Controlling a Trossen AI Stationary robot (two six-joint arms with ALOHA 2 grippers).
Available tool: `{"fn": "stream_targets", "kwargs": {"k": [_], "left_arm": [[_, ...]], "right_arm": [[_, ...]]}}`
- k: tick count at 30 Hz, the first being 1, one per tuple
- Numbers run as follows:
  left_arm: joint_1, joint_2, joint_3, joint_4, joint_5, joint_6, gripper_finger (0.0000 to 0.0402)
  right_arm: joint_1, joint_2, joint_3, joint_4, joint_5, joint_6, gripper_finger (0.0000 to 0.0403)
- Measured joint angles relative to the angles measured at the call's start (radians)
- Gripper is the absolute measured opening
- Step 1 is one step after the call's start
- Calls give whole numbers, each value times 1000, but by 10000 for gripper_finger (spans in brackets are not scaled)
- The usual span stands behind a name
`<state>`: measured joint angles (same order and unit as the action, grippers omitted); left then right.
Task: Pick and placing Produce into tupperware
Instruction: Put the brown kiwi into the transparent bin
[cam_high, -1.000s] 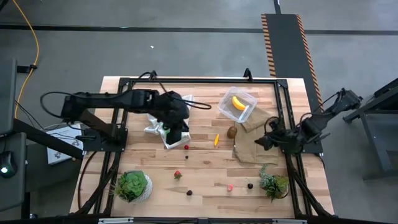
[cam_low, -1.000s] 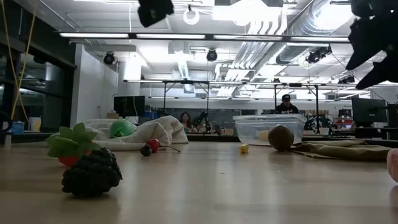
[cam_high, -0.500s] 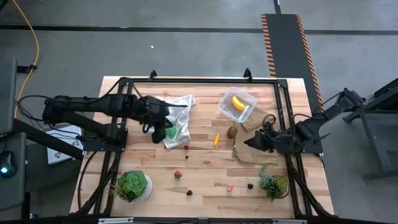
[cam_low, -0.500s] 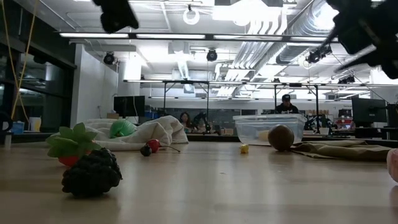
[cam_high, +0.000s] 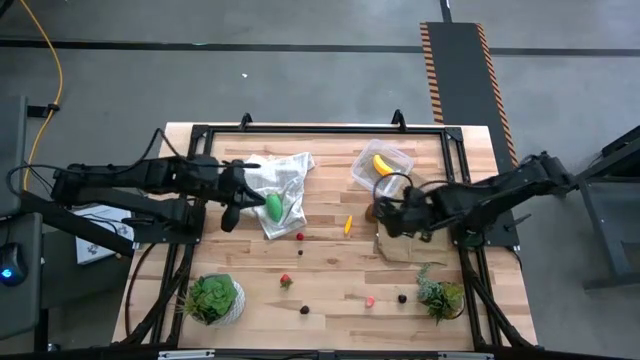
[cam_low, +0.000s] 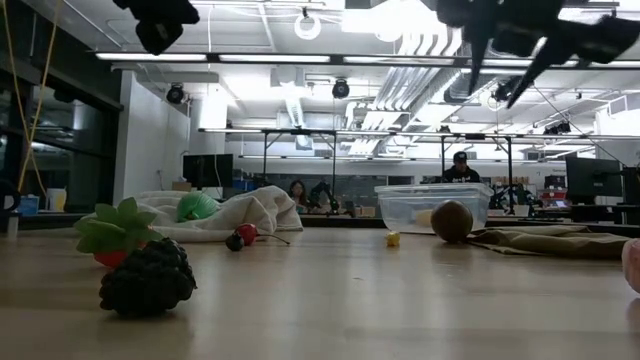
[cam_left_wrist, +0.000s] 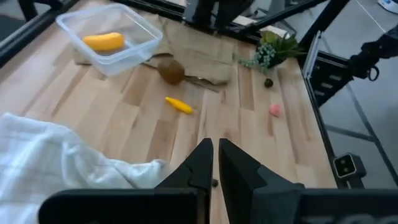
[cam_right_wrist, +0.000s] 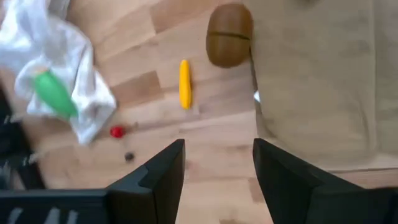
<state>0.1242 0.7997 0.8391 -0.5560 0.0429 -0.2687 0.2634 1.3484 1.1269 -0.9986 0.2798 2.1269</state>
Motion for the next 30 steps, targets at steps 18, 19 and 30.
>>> {"fn": "stream_targets", "kwargs": {"k": [18, 19, 30], "left_arm": [[0, -6, 0, -91, 99, 59, 17], [0, -6, 0, -92, 99, 59, 17], [0, -6, 0, -95, 99, 89, 17]], "right_arm": [[-171, 290, 110, 6, -106, -80, 272], [-174, 290, 108, -2, -105, -69, 280], [-246, 304, 101, -86, -92, -46, 307]]}}
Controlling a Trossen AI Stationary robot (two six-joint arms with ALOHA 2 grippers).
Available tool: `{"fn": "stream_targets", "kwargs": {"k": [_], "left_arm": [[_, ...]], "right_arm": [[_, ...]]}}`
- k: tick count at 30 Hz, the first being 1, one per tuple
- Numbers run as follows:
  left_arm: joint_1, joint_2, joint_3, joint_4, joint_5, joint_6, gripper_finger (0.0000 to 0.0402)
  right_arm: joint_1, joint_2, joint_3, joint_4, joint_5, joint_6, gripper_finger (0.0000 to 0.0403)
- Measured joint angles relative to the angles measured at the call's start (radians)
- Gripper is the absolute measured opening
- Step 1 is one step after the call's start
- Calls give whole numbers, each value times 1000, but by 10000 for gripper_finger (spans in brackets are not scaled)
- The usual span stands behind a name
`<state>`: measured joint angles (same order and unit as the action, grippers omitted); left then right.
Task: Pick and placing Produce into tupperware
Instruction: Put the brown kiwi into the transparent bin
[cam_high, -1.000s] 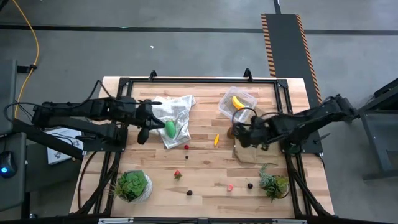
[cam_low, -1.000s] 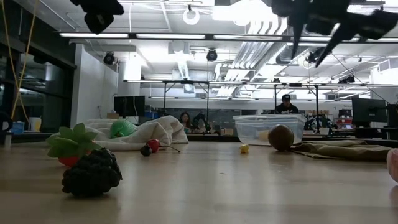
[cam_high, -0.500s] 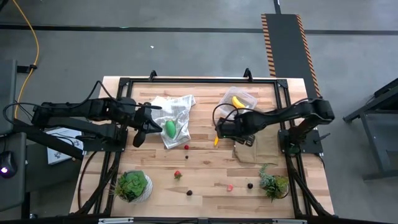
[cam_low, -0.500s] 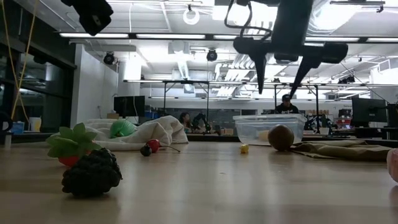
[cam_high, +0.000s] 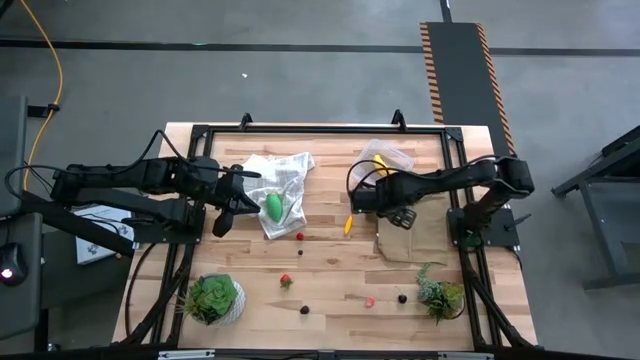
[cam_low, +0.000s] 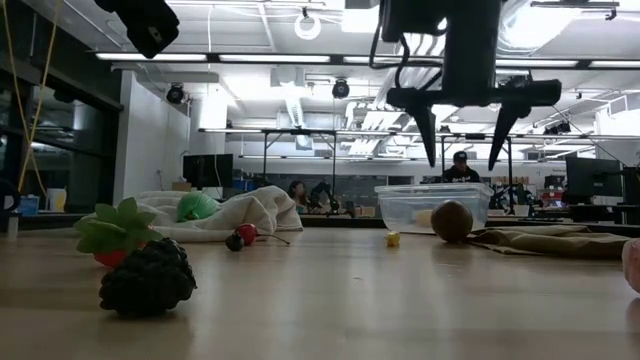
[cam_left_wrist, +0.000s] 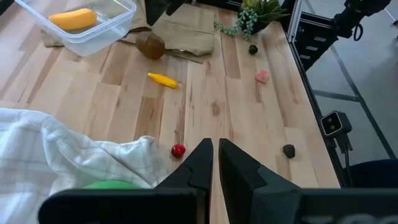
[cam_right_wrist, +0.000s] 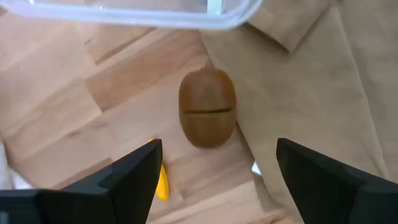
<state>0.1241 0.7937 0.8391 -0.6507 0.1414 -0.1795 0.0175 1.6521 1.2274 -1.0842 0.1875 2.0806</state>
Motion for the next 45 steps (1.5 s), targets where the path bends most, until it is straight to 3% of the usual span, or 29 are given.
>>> {"fn": "stream_targets", "kwargs": {"k": [15, 20, 37, 45], "left_arm": [[0, 0, 0, -35, -3, -4, 17], [0, 0, 0, -35, -3, -4, 17], [0, 0, 0, -43, -4, -8, 17], [0, 0, 0, -43, -22, -11, 17]], "right_arm": [[-46, 96, -1, 30, -58, -77, 307], [-46, 98, -54, 129, -77, -63, 307], [-57, 95, -173, 310, -87, -73, 307], [-61, 95, -184, 297, -43, -73, 307]]}}
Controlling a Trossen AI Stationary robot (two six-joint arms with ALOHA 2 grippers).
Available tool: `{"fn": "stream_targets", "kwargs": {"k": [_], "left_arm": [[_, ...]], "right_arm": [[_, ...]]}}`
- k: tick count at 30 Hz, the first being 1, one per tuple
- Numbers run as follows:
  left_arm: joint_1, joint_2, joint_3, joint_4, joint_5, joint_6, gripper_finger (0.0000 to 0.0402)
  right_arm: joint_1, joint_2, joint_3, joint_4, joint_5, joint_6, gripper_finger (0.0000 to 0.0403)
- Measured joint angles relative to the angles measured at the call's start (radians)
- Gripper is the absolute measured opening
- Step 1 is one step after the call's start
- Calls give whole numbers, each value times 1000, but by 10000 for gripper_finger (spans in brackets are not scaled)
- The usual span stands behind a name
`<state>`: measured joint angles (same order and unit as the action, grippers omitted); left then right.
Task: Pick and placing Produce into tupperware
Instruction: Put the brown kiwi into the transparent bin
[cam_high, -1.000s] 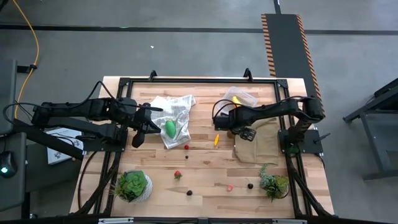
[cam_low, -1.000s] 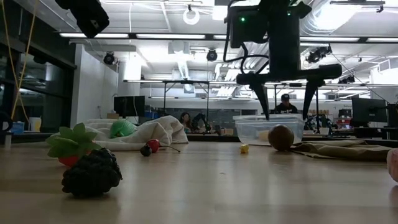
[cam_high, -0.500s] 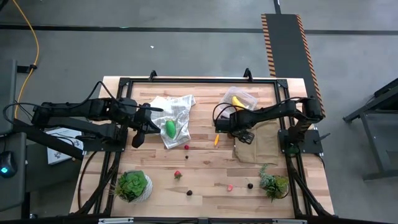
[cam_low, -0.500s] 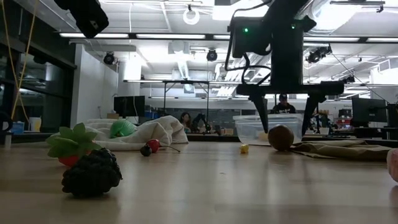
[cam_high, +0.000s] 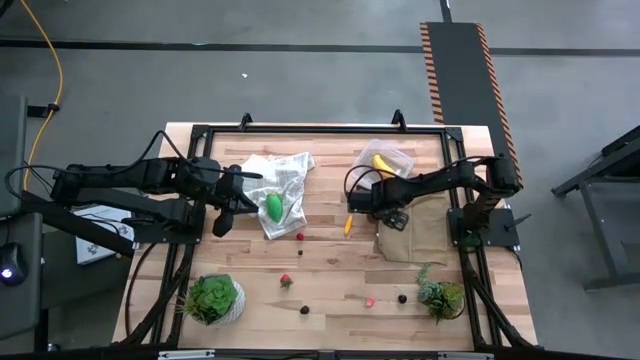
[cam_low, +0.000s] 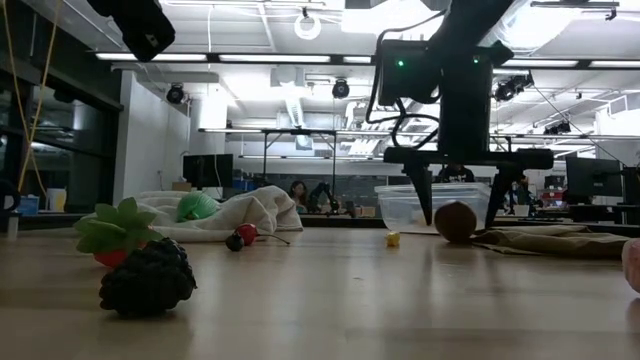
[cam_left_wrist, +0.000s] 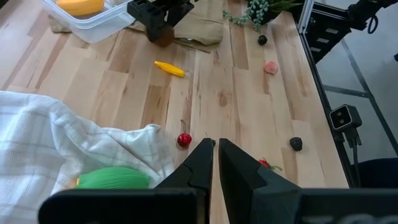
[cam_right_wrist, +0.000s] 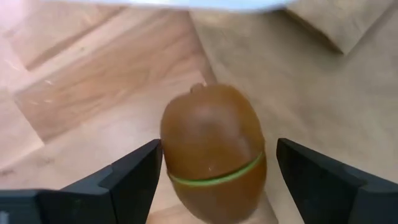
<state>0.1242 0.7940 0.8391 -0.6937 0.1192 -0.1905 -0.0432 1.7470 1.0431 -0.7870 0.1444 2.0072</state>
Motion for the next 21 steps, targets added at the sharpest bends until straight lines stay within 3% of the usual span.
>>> {"fn": "stream_targets", "kwargs": {"k": [9, 21], "left_arm": [[0, 0, 0, 2, -8, 0, 17], [0, 0, 0, 2, -8, 0, 17]], "right_arm": [[-41, 5, 0, 21, -8, -78, 303], [-62, 6, 1, 45, -22, -104, 241]]}}
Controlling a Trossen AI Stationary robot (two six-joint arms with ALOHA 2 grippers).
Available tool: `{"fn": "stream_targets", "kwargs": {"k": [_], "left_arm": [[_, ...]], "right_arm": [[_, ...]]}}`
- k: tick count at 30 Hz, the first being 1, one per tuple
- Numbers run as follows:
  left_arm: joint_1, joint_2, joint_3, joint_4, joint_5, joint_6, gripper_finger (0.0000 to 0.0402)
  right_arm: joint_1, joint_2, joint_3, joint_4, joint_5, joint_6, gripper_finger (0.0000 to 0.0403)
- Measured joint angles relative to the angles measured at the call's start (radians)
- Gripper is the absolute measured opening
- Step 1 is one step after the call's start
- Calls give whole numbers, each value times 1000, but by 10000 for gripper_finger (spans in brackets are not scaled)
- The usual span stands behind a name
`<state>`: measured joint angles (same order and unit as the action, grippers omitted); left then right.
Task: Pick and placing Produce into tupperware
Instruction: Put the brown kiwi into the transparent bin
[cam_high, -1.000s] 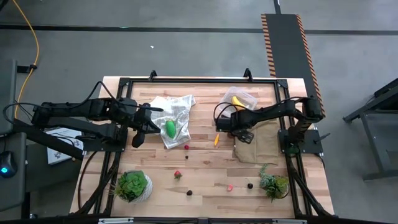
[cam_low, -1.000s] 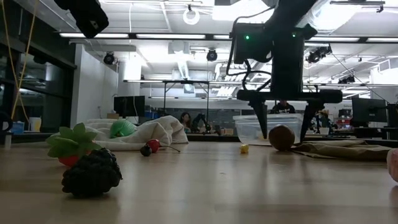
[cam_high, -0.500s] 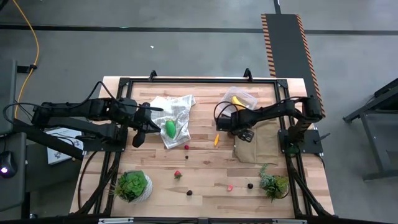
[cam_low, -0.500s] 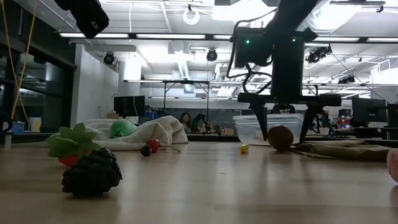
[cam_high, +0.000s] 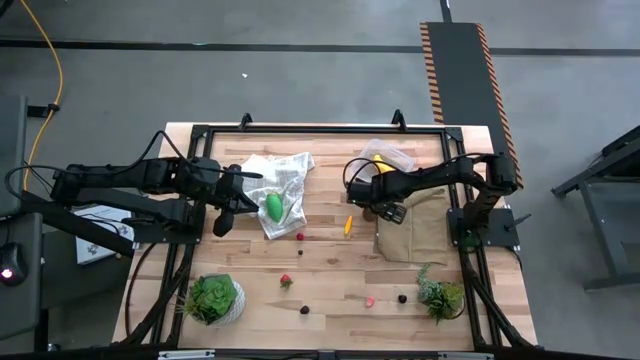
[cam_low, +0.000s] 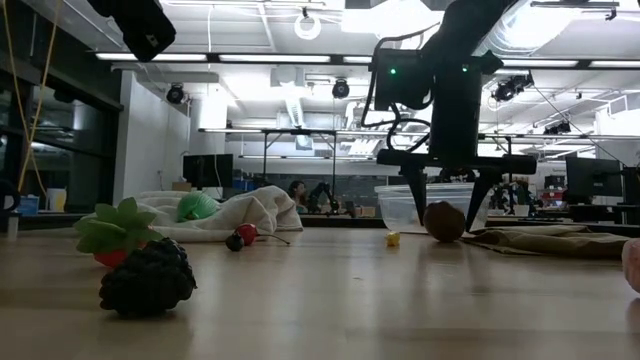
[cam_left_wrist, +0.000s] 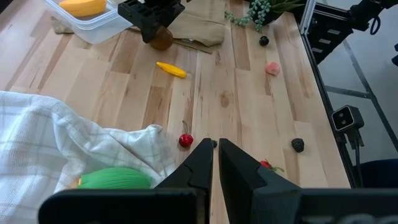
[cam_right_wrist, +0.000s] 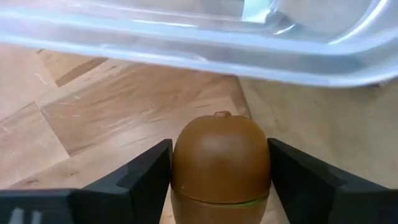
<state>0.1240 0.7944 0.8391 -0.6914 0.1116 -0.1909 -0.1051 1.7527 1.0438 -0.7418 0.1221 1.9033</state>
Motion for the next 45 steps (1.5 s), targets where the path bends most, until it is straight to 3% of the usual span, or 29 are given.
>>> {"fn": "stream_targets", "kwargs": {"k": [20, 36, 45], "left_arm": [[0, 0, 0, 2, -15, 3, 17], [0, 0, 0, 13, -15, 2, 17], [0, 0, 0, 41, -15, 0, 17]], "right_arm": [[44, 1, 27, 35, -6, 0, 227], [95, 1, 240, -77, 43, -122, 226], [85, 1, 462, -340, 33, -218, 226]]}}
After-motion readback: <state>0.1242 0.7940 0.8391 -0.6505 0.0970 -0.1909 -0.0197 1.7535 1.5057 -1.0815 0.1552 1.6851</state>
